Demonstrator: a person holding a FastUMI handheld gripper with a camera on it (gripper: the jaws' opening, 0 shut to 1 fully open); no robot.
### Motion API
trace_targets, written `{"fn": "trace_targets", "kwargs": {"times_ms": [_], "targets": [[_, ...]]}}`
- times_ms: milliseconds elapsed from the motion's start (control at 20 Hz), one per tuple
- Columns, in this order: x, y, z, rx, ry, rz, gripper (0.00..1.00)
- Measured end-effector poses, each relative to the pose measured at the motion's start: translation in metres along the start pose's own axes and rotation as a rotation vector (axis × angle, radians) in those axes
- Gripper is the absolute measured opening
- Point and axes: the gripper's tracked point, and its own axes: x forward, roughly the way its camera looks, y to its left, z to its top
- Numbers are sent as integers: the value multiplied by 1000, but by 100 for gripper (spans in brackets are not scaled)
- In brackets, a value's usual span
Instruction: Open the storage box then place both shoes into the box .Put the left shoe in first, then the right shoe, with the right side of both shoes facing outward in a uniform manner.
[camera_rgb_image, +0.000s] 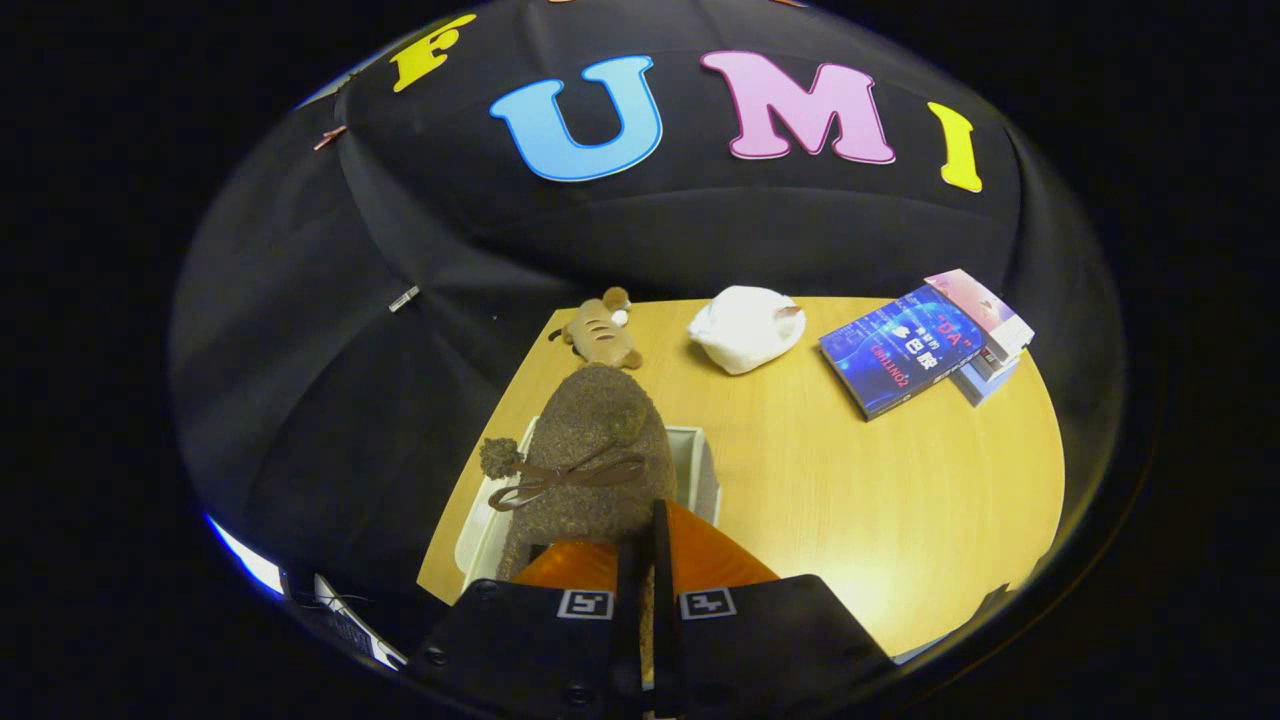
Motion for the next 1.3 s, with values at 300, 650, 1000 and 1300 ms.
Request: {"fn": "trace_targets", "kwargs": {"times_ms": [300, 650, 1000, 1300], "targets": [[56, 4, -46, -41, 112, -148, 10], [79, -7, -76, -126, 182, -286, 9], [78, -22, -83, -163, 207, -341, 10], [85, -9, -94, -121, 231, -258, 25]]}}
